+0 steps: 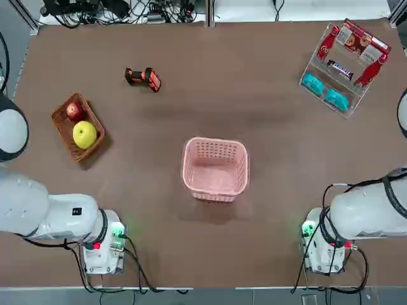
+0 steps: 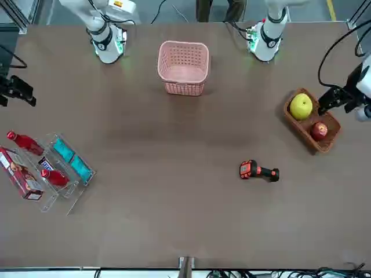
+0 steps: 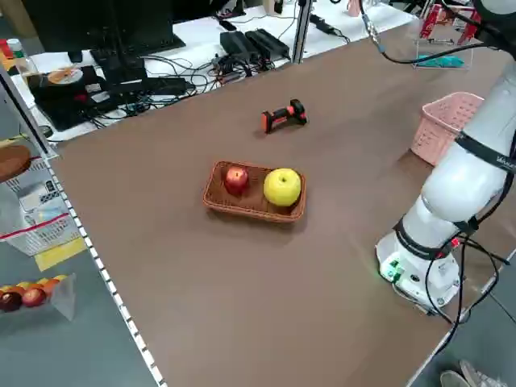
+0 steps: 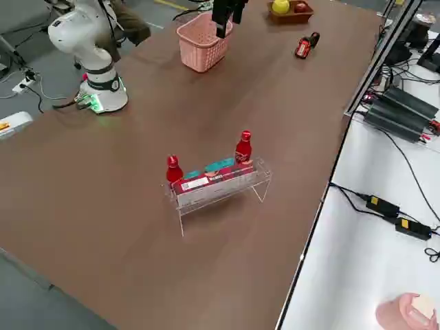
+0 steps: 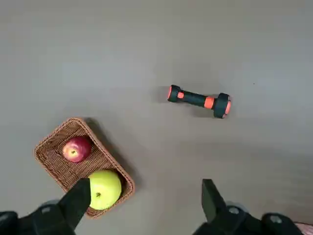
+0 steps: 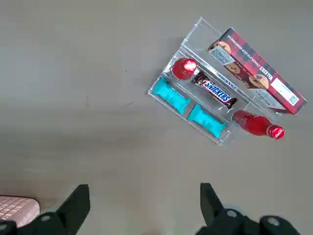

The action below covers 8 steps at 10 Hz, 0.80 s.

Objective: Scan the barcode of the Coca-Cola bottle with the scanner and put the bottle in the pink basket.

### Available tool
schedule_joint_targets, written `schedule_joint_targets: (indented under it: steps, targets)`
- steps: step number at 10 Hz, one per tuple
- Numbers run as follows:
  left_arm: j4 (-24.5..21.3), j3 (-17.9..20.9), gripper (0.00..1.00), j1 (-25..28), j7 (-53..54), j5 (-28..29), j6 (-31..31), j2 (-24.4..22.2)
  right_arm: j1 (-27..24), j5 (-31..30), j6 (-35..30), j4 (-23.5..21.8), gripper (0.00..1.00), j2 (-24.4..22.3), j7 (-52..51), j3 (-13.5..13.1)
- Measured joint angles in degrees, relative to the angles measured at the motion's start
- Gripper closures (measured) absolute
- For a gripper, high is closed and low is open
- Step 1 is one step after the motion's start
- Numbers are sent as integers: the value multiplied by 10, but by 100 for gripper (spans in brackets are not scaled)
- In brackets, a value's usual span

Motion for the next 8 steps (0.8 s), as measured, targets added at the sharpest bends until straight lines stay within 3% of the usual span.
schedule_joint_targets:
  steps: [3, 8]
  targets:
    - [-2, 1, 0, 0, -19, 0, 0, -2, 0, 0, 1, 0, 0, 0, 0, 0]
    - [-10, -3, 0, -6, -290, -15, 18, 31, -17, 12, 68, -2, 0, 28, 0, 0]
